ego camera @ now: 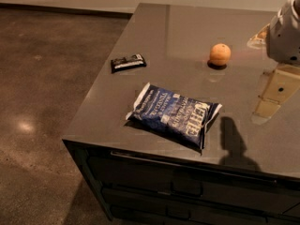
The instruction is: Pick rxbar chocolate
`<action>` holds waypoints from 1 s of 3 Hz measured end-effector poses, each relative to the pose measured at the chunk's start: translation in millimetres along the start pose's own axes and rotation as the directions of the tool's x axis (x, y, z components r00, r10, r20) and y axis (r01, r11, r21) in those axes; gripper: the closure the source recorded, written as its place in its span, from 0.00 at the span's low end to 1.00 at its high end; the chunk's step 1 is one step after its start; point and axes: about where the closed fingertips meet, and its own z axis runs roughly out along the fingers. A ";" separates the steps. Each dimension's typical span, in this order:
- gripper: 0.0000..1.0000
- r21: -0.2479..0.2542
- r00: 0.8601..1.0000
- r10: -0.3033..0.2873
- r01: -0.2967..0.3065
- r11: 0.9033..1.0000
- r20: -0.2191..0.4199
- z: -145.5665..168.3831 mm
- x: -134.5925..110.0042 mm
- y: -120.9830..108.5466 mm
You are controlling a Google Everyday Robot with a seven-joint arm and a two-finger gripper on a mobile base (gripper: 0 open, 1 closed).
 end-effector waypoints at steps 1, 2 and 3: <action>0.00 0.000 1.000 0.000 0.000 1.000 0.000 0.0 -0.1 0.0; 0.00 0.007 1.000 0.002 -0.002 1.000 0.025 8.4 -34.4 -19.3; 0.00 0.004 0.998 -0.025 0.025 1.000 0.055 25.5 -80.6 -50.8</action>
Offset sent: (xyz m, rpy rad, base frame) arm 0.0734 0.0745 0.0069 0.0585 -0.0160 0.0048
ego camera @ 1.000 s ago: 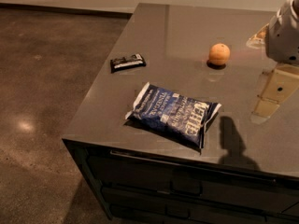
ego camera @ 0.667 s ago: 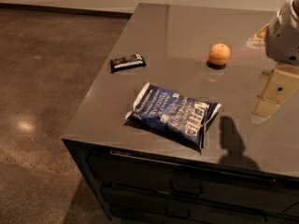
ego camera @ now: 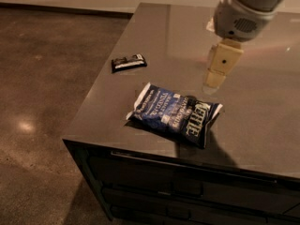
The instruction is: Pick rxbar chocolate
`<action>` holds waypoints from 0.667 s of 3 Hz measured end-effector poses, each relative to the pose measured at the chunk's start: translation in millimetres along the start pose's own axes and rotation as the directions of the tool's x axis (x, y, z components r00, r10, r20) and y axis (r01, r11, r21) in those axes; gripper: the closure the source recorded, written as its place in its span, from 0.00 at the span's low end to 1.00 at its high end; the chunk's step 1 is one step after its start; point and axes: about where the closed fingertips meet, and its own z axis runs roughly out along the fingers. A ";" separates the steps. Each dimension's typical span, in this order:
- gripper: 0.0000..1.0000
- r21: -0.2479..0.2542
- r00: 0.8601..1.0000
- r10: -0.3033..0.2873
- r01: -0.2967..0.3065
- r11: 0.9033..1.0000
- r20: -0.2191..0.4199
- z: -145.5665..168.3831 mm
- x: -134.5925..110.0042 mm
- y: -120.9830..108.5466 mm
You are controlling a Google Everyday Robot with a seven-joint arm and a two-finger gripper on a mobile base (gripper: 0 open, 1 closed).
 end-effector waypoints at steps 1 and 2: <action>0.00 -0.020 0.998 -0.056 0.056 0.998 0.018 19.9 -31.1 -40.7; 0.00 -0.047 0.990 -0.139 0.140 0.989 0.037 42.6 -59.3 -81.0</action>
Offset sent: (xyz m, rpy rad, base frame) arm 0.1631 0.0654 0.0019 -0.0163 0.0364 0.2853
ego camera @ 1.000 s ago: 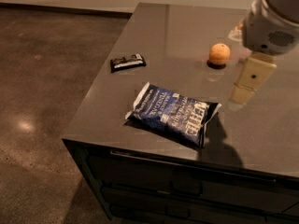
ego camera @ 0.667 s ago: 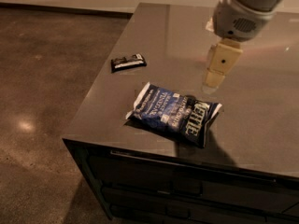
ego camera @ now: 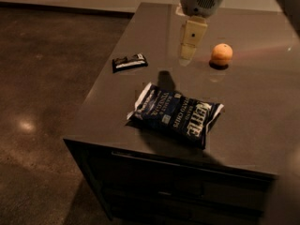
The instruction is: Pick rxbar chocolate
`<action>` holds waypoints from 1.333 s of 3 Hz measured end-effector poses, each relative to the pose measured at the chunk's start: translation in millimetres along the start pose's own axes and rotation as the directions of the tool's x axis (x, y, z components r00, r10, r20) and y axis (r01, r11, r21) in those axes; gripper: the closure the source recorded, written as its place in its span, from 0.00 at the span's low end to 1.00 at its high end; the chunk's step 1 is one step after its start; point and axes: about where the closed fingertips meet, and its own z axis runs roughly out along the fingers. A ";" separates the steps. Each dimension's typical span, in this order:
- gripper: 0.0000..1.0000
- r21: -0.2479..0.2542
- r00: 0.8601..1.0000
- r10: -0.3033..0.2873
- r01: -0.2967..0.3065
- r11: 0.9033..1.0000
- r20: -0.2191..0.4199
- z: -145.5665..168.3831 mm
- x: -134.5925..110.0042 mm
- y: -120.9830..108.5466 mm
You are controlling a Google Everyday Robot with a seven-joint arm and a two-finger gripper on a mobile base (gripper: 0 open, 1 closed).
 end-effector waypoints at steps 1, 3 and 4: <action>0.00 -0.021 0.996 -0.083 0.083 0.996 0.018 22.2 -19.0 -34.3; 0.00 -0.060 0.976 -0.214 0.215 0.975 0.030 72.9 -51.8 -64.7; 0.00 -0.081 0.969 -0.246 0.247 0.966 0.025 93.3 -63.5 -68.2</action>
Offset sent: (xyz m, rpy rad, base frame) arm 0.0837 0.0463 -0.0351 -0.0792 0.1115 0.2720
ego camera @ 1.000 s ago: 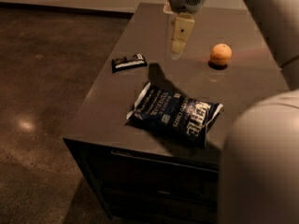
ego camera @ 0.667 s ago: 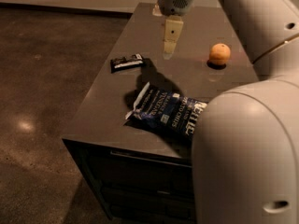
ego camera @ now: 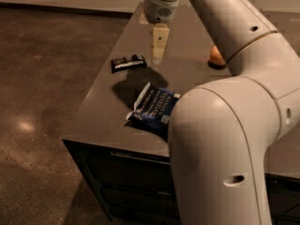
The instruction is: Pick rxbar chocolate
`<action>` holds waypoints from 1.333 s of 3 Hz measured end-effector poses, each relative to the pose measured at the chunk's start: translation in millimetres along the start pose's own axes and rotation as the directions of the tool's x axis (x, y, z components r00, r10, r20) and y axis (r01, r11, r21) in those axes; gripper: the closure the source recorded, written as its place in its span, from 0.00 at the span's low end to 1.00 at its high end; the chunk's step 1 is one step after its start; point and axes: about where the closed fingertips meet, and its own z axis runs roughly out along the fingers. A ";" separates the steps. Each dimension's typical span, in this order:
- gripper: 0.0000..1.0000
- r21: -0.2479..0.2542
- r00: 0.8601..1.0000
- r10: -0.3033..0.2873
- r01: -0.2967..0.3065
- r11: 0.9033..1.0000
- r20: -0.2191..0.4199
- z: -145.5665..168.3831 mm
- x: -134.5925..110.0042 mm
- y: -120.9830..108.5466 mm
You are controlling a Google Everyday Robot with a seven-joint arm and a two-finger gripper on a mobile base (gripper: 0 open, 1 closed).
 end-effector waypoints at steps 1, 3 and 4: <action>0.00 -0.025 1.000 -0.024 0.023 0.999 -0.017 18.9 -8.3 -6.3; 0.00 -0.095 0.997 -0.063 0.059 0.994 -0.042 58.5 -23.0 -8.9; 0.00 -0.124 0.995 -0.083 0.075 0.989 -0.060 72.5 -29.8 -7.6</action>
Offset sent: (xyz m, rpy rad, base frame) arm -0.0135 0.0176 -0.0478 -0.1533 0.2077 0.0929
